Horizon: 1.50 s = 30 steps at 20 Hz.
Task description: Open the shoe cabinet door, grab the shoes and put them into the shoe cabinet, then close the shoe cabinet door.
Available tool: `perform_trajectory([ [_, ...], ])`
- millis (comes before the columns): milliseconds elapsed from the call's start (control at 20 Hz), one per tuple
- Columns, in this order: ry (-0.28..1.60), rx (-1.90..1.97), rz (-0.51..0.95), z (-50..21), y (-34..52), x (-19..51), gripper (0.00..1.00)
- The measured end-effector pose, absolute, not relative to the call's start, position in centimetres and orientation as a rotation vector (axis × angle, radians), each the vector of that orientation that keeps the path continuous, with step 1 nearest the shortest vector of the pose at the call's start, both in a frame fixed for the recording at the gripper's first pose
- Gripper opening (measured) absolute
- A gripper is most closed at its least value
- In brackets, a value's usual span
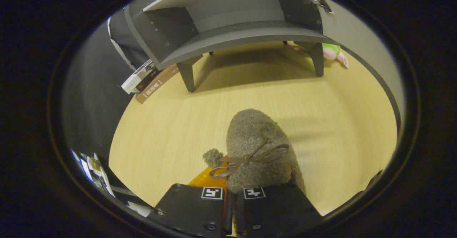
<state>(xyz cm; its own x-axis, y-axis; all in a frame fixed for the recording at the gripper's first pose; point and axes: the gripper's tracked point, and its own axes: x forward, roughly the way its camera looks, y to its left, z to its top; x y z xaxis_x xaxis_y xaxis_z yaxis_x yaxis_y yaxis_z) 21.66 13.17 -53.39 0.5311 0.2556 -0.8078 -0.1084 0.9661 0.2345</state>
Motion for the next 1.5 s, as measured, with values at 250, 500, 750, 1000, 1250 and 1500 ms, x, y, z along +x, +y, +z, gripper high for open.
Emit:
perform_trajectory([
  [250,0.876,0.103,0.243,-47.4,13.4,22.2,0.07],
  [500,0.682,0.018,0.253,-37.0,14.2,23.3,0.07],
  [750,0.482,-0.036,0.234,-25.7,14.3,25.4,0.07],
  [1000,0.366,-0.011,0.230,-17.9,15.6,29.1,0.07],
  [1250,0.282,-0.003,0.238,-13.0,16.8,33.4,0.07],
  [1500,0.218,0.001,0.225,-9.2,16.7,38.8,0.07],
])
